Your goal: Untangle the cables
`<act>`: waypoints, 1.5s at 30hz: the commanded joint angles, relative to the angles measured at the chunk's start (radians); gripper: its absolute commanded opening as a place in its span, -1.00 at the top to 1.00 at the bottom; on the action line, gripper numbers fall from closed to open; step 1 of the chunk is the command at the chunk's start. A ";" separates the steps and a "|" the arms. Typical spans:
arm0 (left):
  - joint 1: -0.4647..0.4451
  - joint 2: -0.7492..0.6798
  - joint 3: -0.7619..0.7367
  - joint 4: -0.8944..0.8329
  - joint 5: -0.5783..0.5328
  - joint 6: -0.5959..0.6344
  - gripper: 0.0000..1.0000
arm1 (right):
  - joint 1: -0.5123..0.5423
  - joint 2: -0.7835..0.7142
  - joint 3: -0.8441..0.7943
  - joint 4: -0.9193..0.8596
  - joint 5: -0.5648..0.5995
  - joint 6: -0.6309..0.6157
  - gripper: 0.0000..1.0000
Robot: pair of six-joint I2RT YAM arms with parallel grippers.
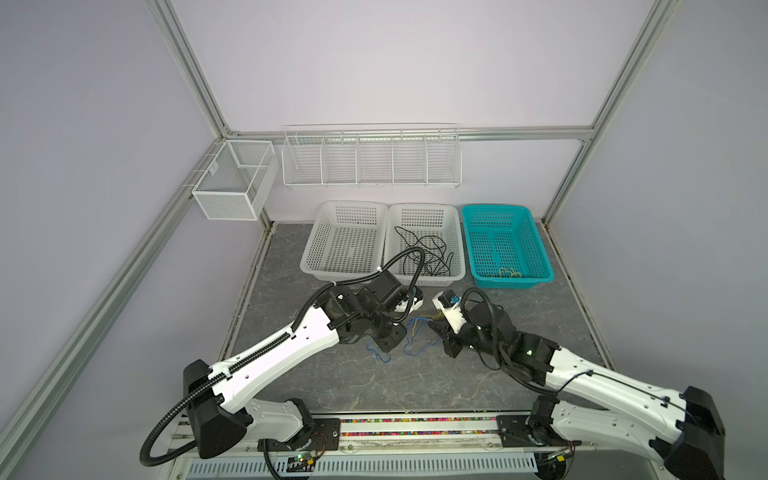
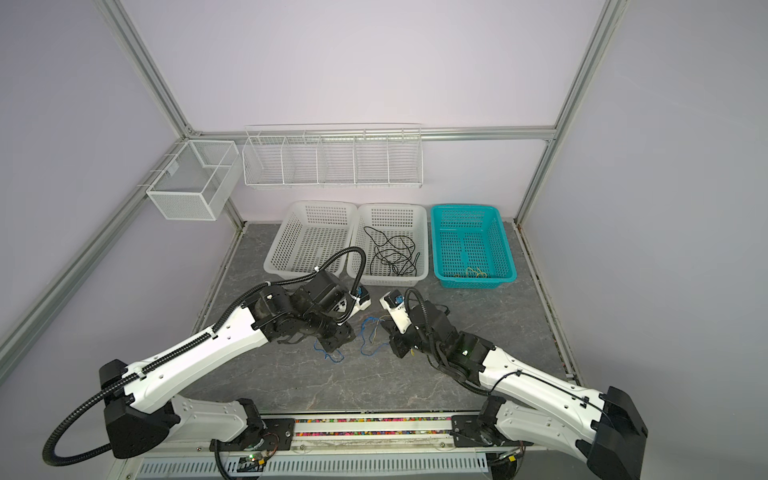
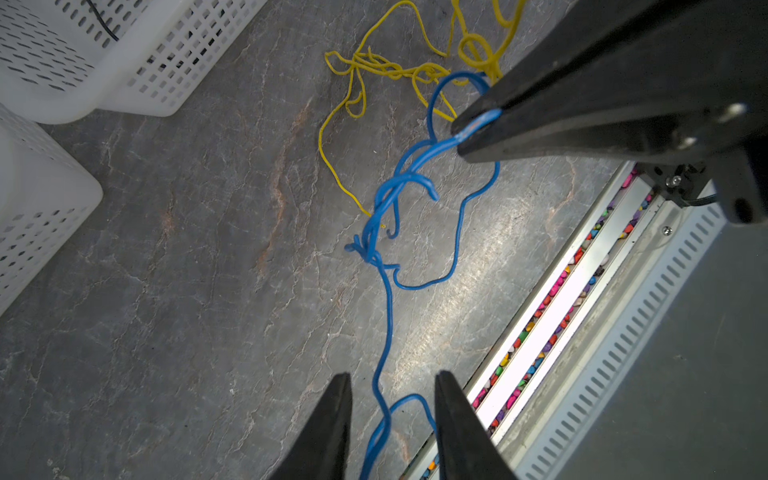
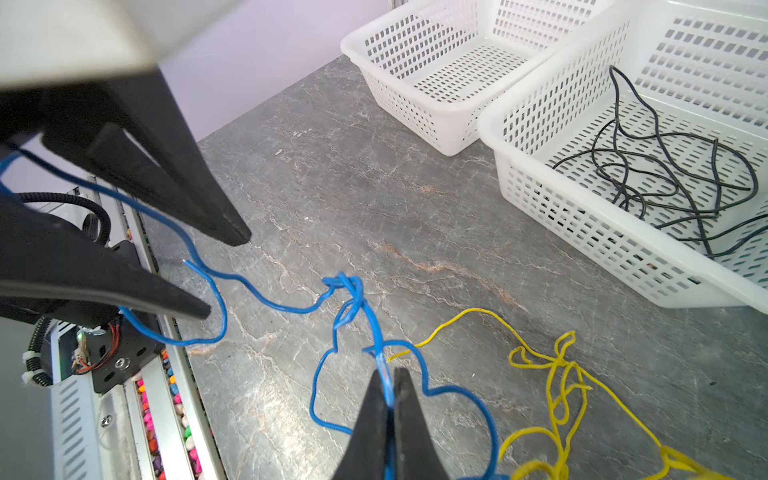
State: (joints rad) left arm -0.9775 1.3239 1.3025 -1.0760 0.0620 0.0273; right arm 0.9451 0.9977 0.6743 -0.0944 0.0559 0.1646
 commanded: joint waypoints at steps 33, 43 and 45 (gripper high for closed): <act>-0.023 0.004 -0.016 -0.061 0.029 0.003 1.00 | 0.007 -0.041 -0.025 0.010 -0.016 -0.011 0.87; -0.021 -0.041 -0.014 -0.001 0.126 -0.031 1.00 | 0.008 -0.014 -0.032 0.054 -0.099 0.016 0.87; -0.021 -0.056 -0.021 0.026 0.159 -0.043 1.00 | 0.009 0.013 -0.024 0.058 -0.123 0.020 0.87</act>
State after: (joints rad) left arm -0.9958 1.3018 1.2797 -1.1057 0.1558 -0.0006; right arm 0.9451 0.9817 0.6571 -0.0769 0.0044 0.1734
